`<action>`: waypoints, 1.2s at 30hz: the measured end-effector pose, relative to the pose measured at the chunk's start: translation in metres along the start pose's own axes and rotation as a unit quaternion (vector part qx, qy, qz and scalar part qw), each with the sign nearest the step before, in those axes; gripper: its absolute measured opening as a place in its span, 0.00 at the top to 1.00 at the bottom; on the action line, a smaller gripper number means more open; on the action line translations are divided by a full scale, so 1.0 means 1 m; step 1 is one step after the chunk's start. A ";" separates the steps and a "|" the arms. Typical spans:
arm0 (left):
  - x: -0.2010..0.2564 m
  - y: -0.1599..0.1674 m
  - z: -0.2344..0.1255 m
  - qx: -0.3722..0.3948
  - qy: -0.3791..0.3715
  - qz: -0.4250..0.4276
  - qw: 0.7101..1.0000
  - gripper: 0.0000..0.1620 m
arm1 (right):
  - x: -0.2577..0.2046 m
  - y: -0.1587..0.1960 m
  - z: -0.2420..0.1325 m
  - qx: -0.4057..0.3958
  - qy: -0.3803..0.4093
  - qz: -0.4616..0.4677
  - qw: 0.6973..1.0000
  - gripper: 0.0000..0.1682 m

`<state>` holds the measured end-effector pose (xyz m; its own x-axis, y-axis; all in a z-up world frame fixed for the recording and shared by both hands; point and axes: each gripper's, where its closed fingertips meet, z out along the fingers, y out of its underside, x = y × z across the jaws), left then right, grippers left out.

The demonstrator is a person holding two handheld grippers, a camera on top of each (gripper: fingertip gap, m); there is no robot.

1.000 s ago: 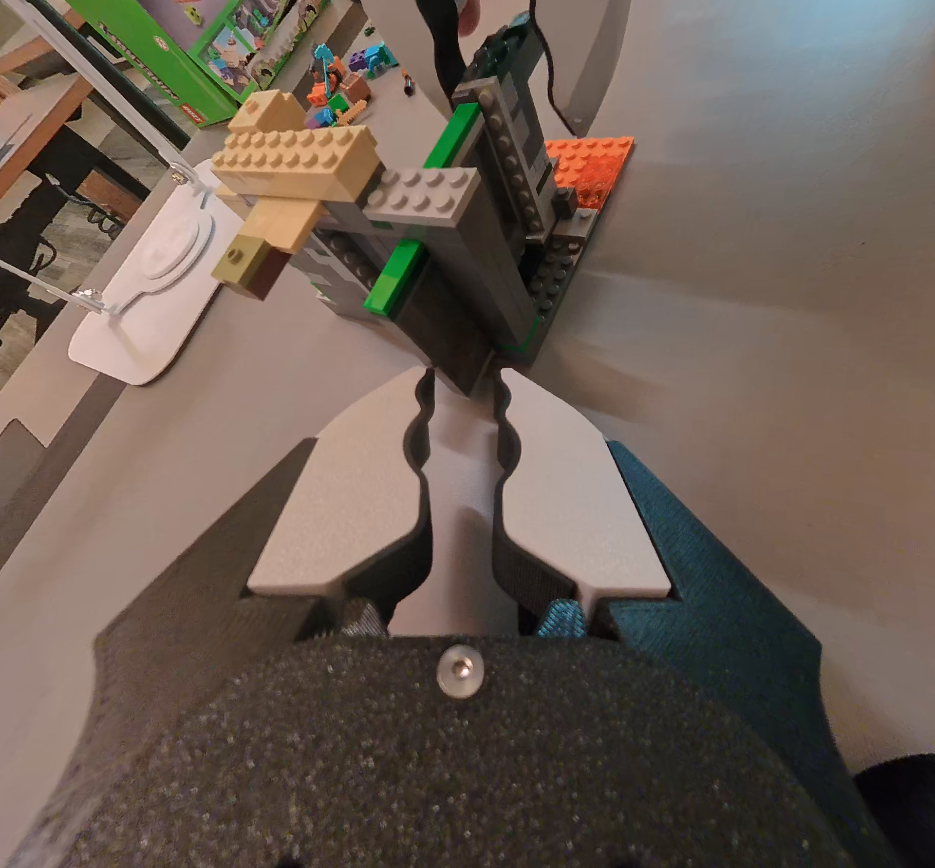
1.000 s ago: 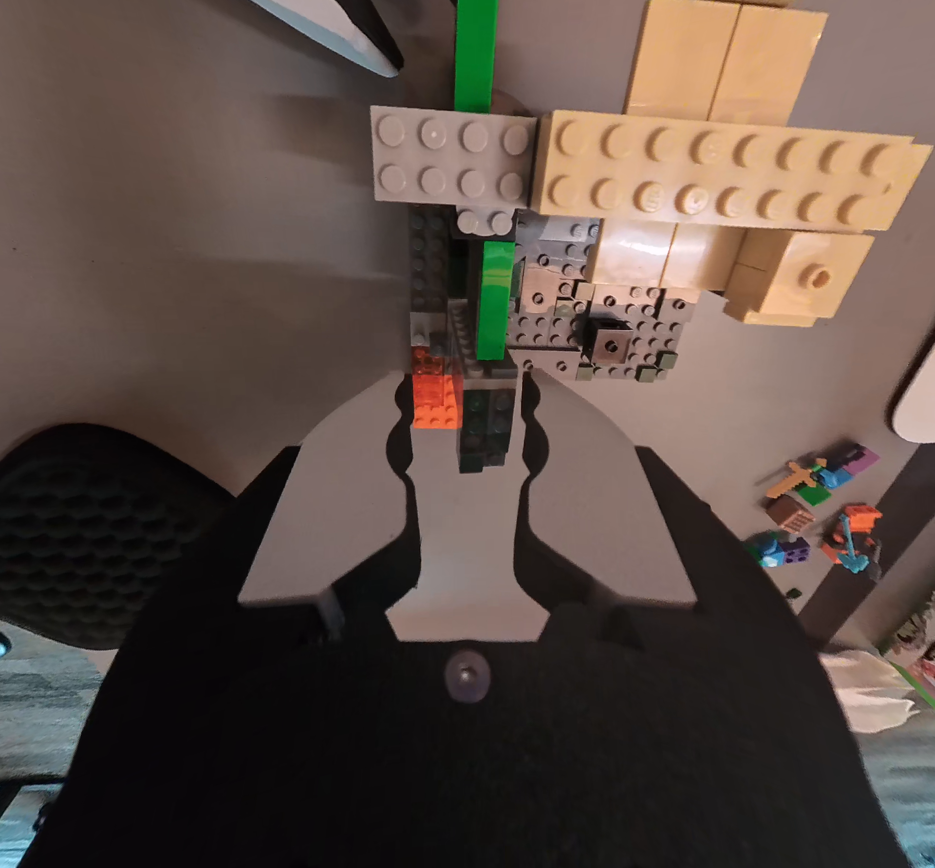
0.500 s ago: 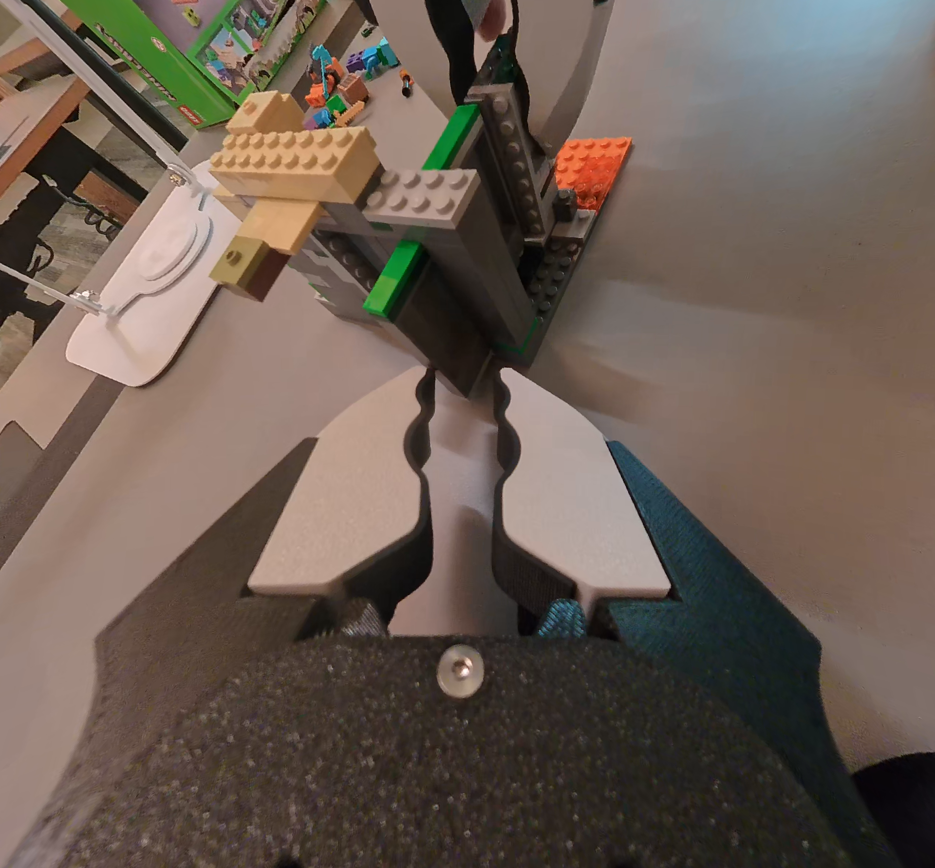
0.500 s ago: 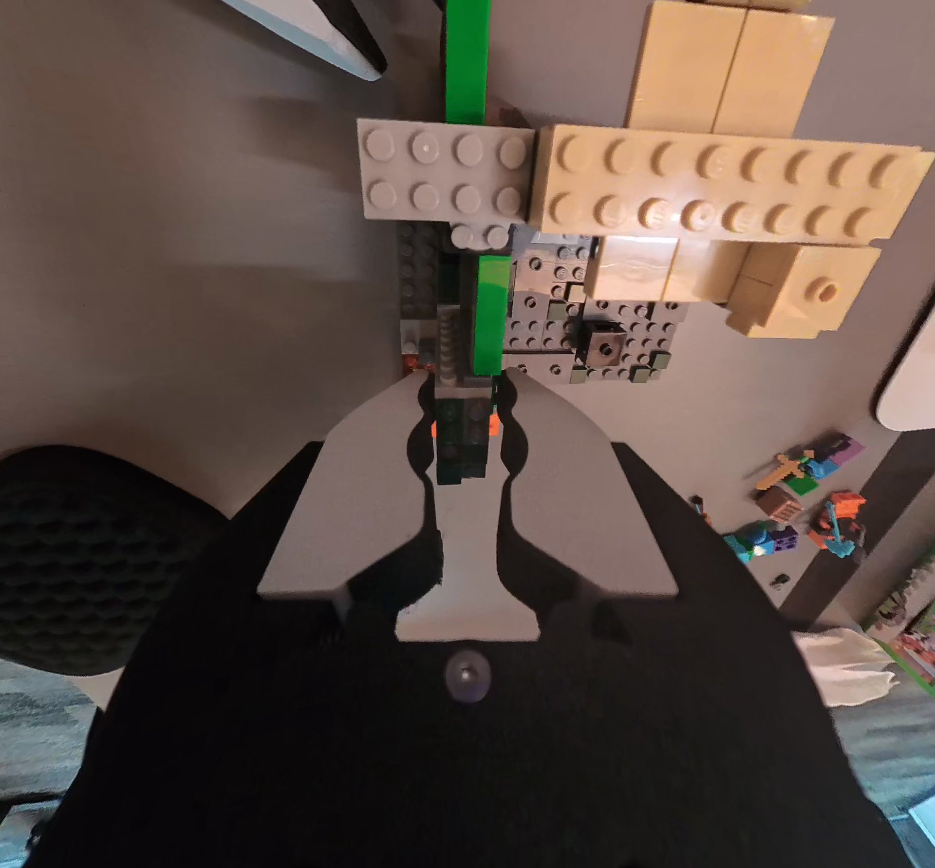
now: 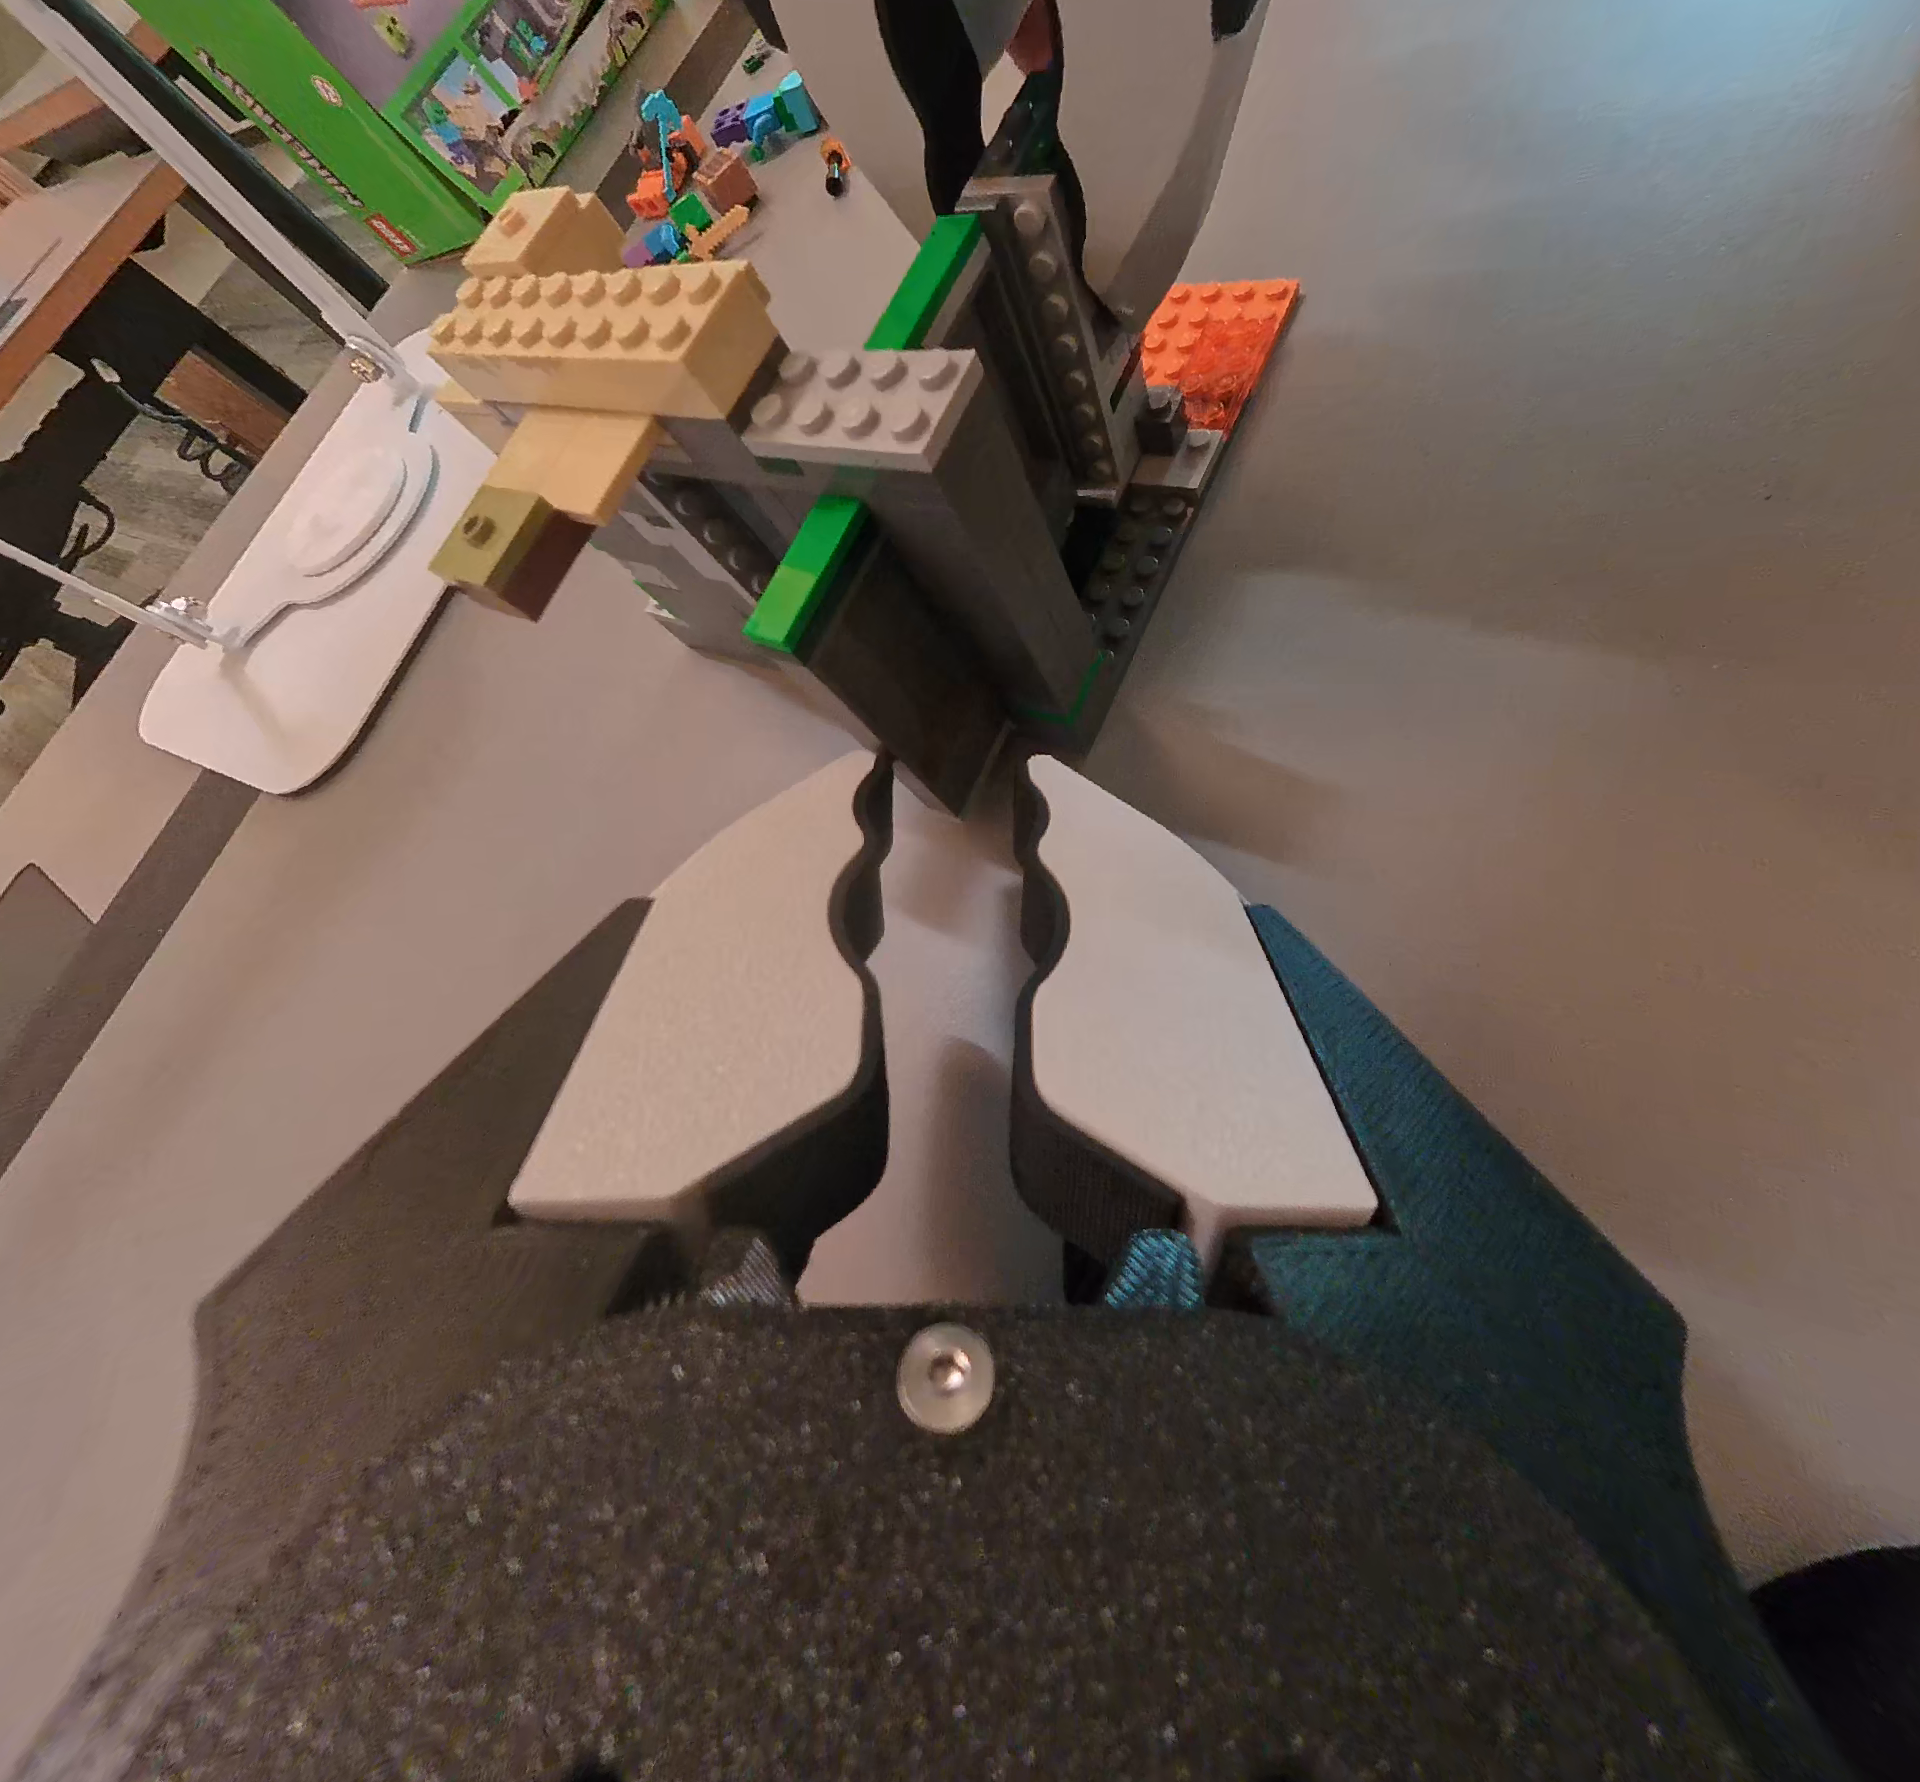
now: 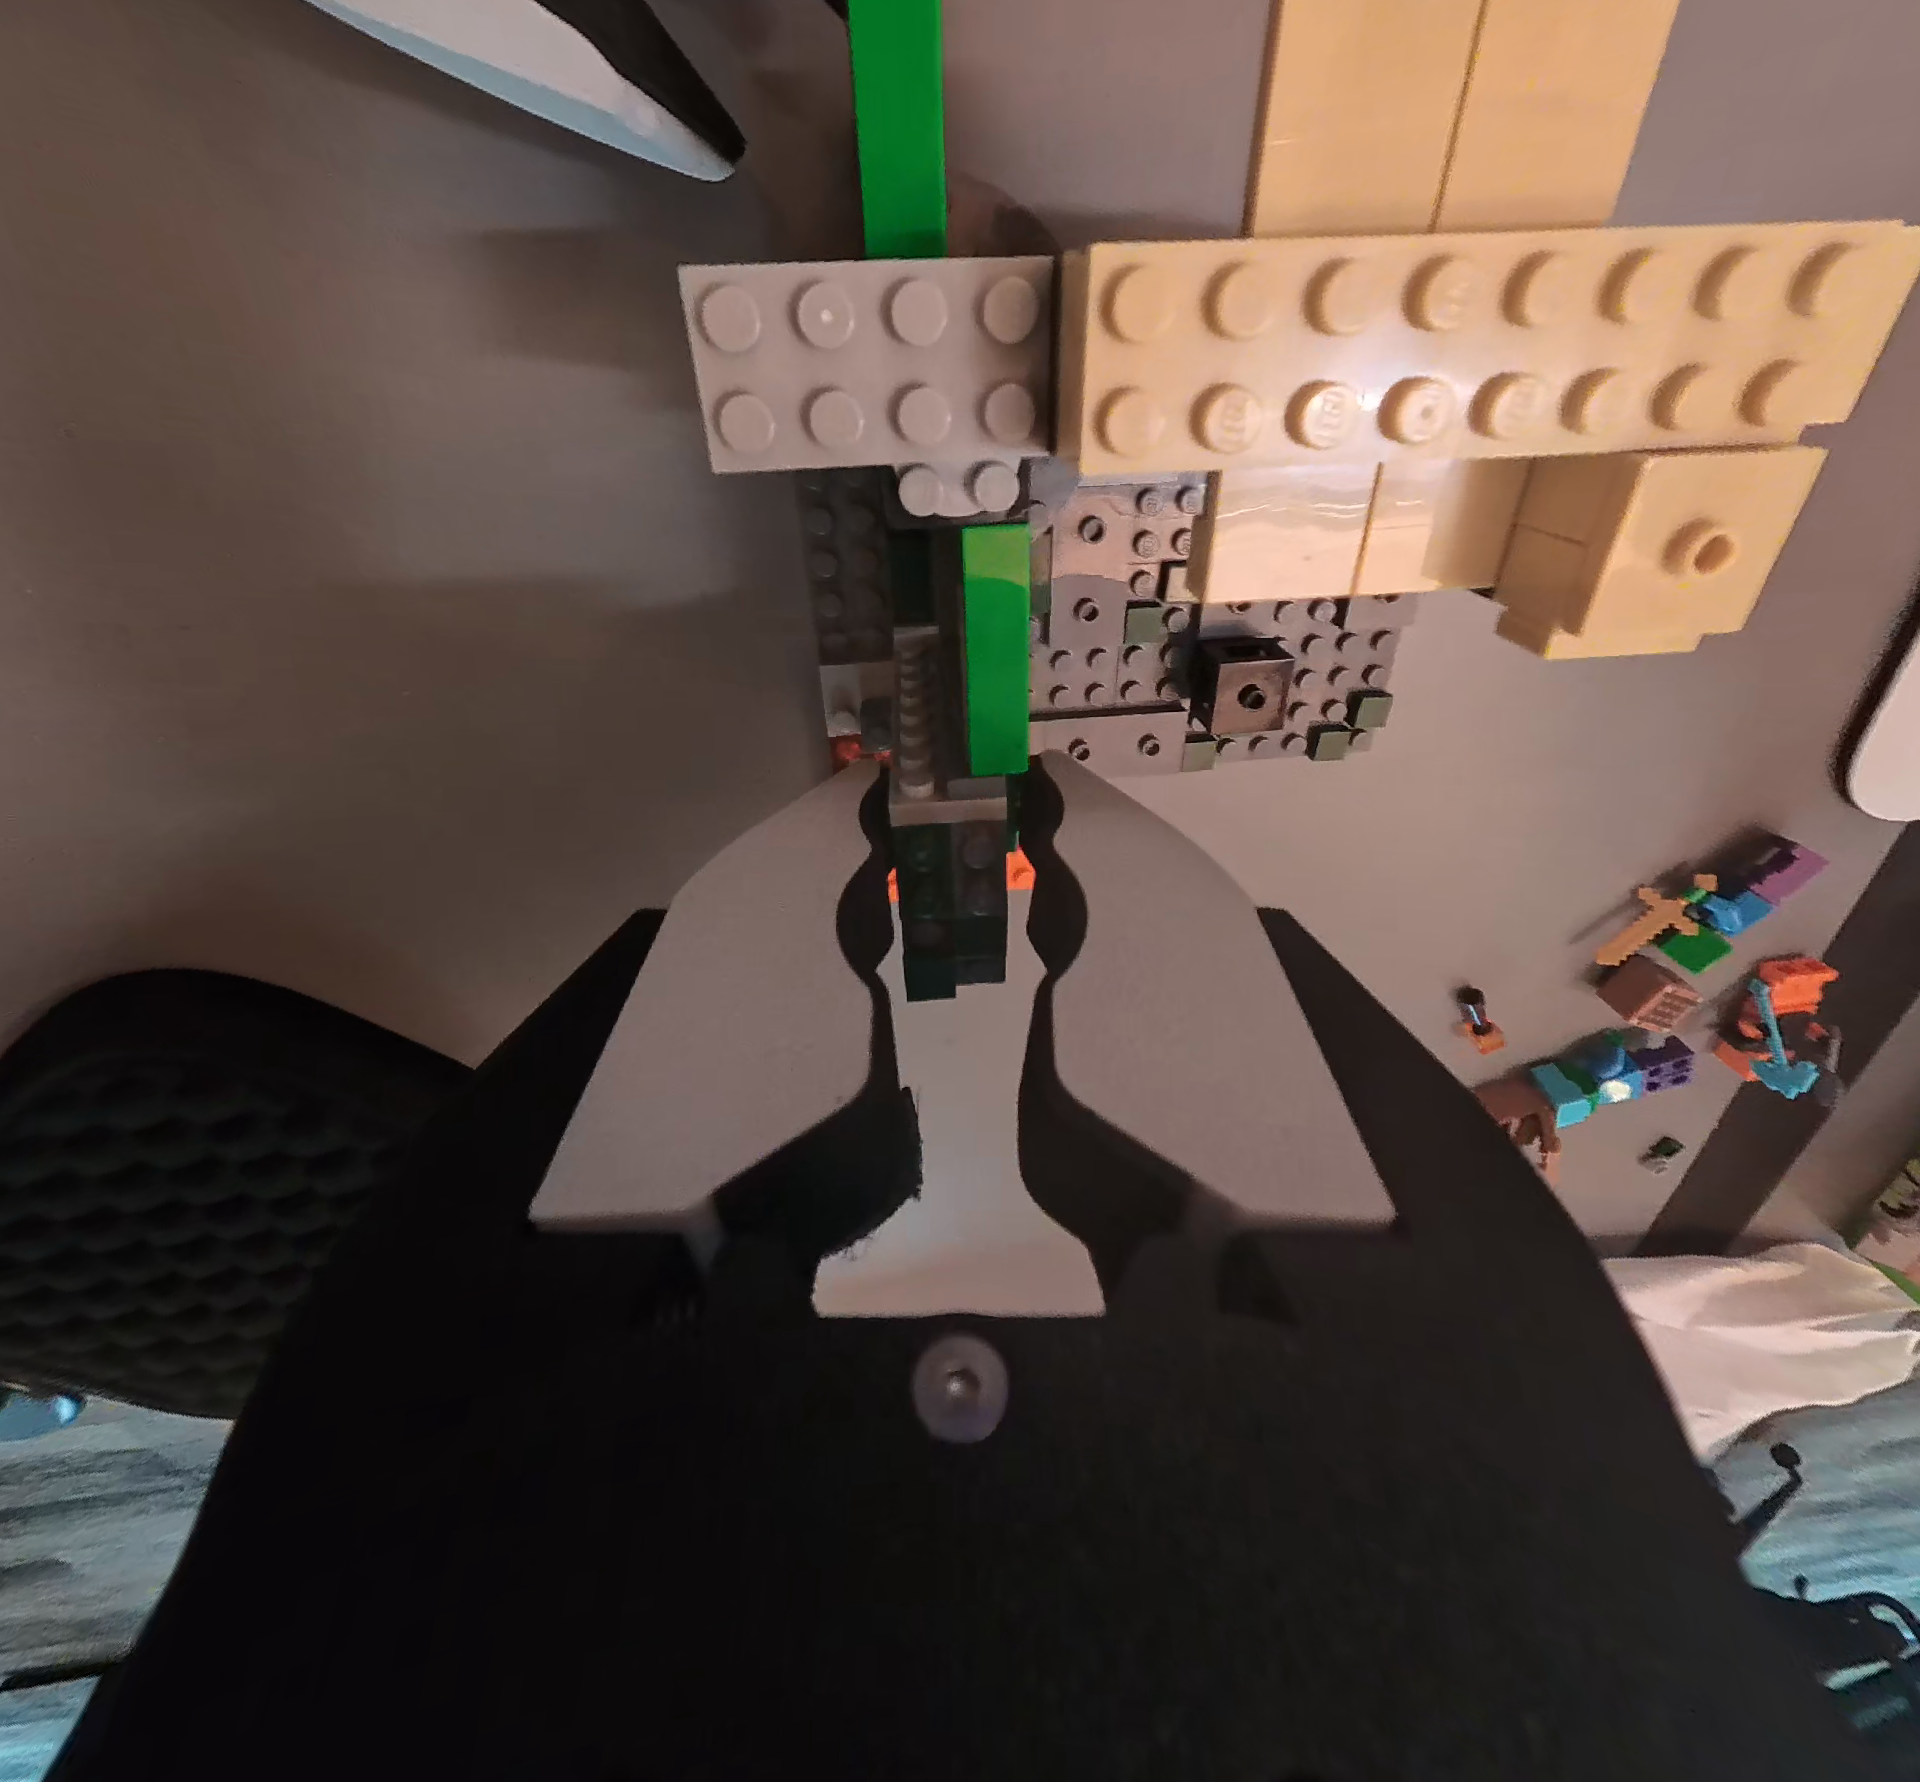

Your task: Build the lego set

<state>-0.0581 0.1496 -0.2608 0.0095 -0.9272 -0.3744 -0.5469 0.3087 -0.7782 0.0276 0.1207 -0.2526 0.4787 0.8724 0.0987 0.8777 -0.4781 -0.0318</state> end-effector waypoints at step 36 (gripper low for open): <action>0.002 0.000 0.001 0.001 0.002 -0.003 1.000 0.87 | 0.003 0.004 -0.003 0.030 -0.017 0.001 0.999 0.87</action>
<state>-0.0575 0.1480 -0.2615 0.0089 -0.9298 -0.3679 -0.5447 0.3041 -0.7816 0.0321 0.1210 -0.2497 0.4796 0.8751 0.0655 0.8761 -0.4733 -0.0918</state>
